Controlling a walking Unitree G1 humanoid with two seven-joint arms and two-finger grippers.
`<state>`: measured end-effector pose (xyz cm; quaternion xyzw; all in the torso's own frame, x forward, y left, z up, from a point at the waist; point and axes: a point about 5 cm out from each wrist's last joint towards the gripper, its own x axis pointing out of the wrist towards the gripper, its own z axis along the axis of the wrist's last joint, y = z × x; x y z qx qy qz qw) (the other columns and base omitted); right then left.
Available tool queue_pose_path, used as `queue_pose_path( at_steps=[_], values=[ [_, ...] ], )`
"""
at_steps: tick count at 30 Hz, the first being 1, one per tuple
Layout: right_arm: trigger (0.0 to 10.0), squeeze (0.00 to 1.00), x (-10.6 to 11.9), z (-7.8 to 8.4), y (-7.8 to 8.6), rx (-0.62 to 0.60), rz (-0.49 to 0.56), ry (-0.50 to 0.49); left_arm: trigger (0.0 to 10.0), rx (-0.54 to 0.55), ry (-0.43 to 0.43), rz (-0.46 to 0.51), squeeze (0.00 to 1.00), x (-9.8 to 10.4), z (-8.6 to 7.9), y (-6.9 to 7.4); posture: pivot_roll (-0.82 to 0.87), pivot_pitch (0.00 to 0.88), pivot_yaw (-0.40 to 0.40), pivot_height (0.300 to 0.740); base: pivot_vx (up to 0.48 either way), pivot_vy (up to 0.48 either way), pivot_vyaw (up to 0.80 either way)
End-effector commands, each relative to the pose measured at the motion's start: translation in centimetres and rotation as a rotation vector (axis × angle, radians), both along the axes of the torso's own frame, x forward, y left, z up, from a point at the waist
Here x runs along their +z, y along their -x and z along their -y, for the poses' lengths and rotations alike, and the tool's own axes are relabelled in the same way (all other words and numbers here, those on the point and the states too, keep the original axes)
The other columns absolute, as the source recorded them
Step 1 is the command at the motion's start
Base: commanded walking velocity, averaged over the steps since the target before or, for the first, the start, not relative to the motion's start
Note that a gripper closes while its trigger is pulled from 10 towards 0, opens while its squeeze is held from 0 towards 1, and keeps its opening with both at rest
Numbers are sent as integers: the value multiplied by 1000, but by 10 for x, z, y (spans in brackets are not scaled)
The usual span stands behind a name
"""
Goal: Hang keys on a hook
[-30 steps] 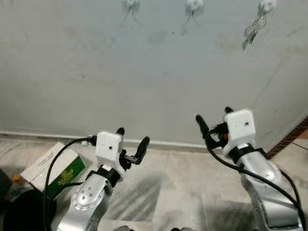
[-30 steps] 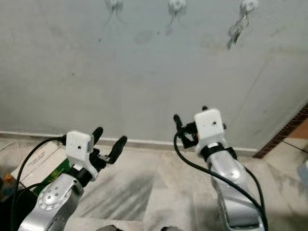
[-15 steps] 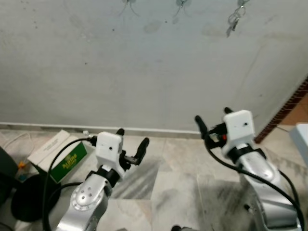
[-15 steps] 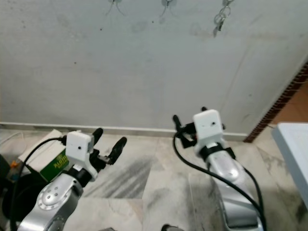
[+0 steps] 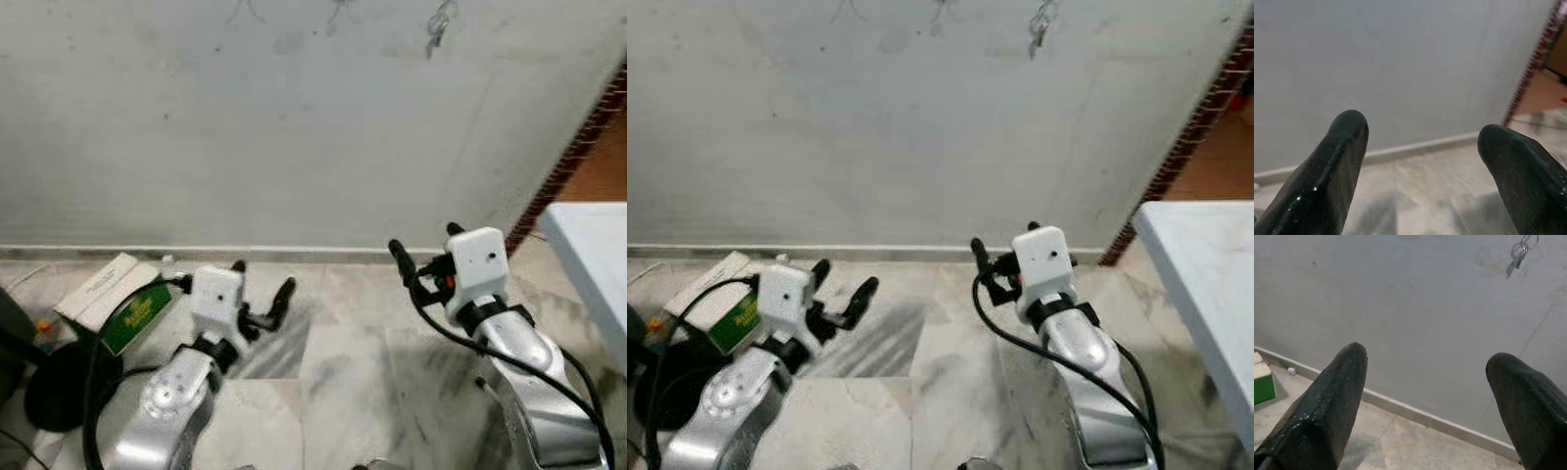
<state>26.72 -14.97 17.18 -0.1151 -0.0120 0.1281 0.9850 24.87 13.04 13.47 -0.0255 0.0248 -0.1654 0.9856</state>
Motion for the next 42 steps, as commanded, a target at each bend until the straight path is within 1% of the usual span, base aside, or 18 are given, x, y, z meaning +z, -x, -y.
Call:
queue_pose_path(
  at_steps=[1,7,12,16,26,31,36,42],
  values=[
    [10000,0,2,2,0,-14,-2,-6,10000,-29,16,-39,0,-5,5,-1,-51,115,21,740,0,0,-788],
    [10000,0,5,4,2,-35,5,-6,10000,-72,40,-64,0,-9,9,-5,-71,109,26,740,0,0,-788],
    [10000,0,4,3,4,-38,-1,-4,10000,-69,38,-68,0,-8,7,-12,-77,105,29,740,0,0,-788],
    [10000,0,4,3,4,-41,-1,-3,10000,-72,36,-70,0,-9,7,-14,-78,105,30,740,0,0,-788],
    [10000,0,8,3,6,-63,12,-10,10000,-113,54,-91,0,-12,10,-14,-93,101,48,740,0,0,-788],
    [10000,0,7,5,7,-89,4,-24,10000,-136,55,-88,0,-11,13,-15,-91,121,45,740,0,0,-788],
    [10000,0,6,3,6,-102,5,-38,10000,-136,53,-88,0,-11,12,-15,-89,118,46,740,0,0,-786],
    [10000,0,6,2,6,-106,1,-47,10000,-142,55,-91,0,-12,12,-13,-90,117,50,740,254,0,-788]
  ],
)
